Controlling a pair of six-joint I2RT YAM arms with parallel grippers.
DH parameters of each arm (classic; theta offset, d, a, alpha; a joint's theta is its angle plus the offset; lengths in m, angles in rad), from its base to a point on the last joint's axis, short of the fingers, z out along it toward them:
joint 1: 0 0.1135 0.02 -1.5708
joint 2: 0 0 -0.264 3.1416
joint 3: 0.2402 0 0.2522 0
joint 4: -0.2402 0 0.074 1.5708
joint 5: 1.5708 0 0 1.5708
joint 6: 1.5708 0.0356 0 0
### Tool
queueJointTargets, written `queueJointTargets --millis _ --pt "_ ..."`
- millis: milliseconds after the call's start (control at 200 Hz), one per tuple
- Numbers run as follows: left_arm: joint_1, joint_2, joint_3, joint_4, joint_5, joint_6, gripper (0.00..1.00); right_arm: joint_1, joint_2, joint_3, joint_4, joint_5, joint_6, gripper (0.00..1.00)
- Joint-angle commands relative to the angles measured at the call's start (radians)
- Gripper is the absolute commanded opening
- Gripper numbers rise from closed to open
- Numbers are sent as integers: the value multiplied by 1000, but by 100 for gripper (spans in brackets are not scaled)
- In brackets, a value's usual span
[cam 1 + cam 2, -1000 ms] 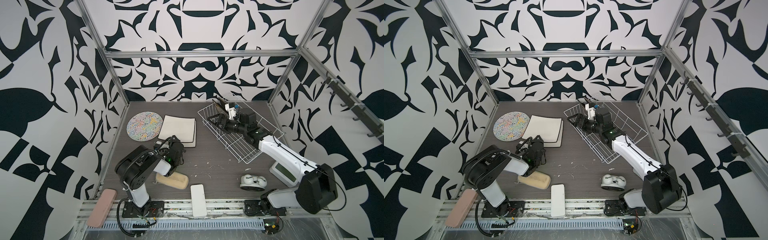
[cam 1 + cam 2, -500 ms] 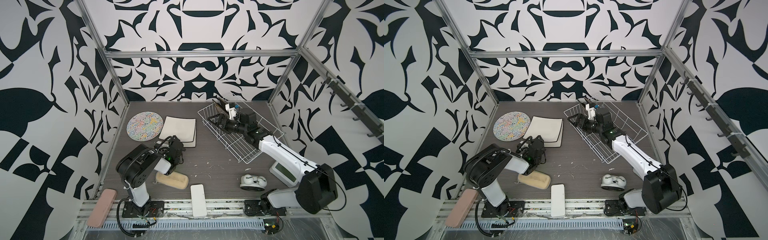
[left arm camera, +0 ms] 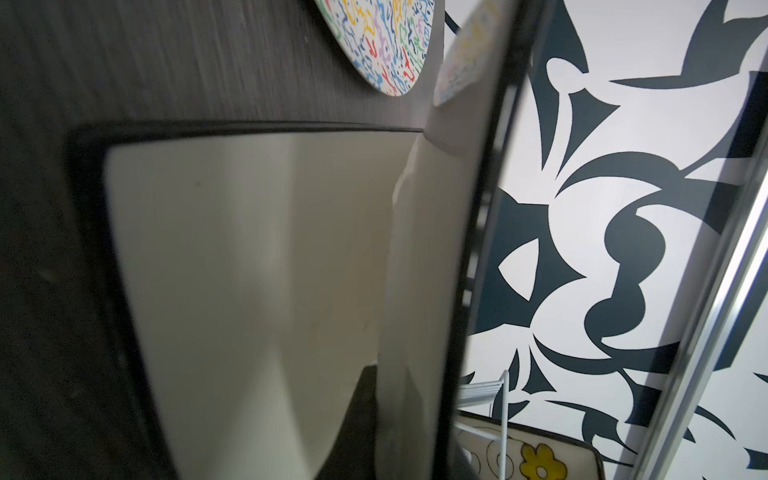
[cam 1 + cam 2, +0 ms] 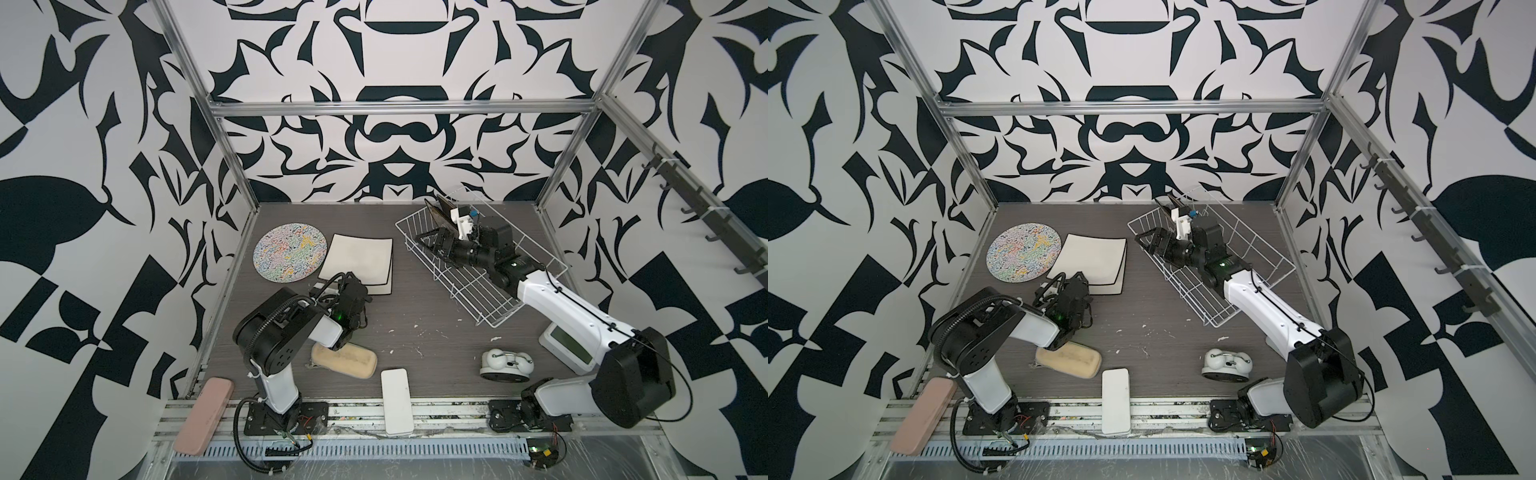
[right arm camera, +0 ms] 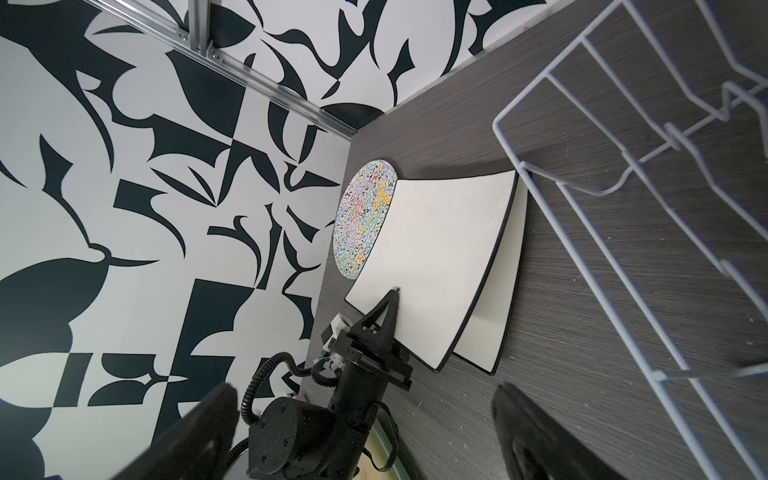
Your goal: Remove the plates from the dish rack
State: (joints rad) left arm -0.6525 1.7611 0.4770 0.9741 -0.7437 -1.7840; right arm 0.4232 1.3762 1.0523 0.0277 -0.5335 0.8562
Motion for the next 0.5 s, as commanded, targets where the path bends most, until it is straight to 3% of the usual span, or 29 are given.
queueJointTargets --millis 0,495 --pt "5 -13 55 136 -46 -20 0 6 -8 45 22 10 -23 99" --pt "4 0 58 137 -47 -20 0 6 -10 41 17 15 -25 99"
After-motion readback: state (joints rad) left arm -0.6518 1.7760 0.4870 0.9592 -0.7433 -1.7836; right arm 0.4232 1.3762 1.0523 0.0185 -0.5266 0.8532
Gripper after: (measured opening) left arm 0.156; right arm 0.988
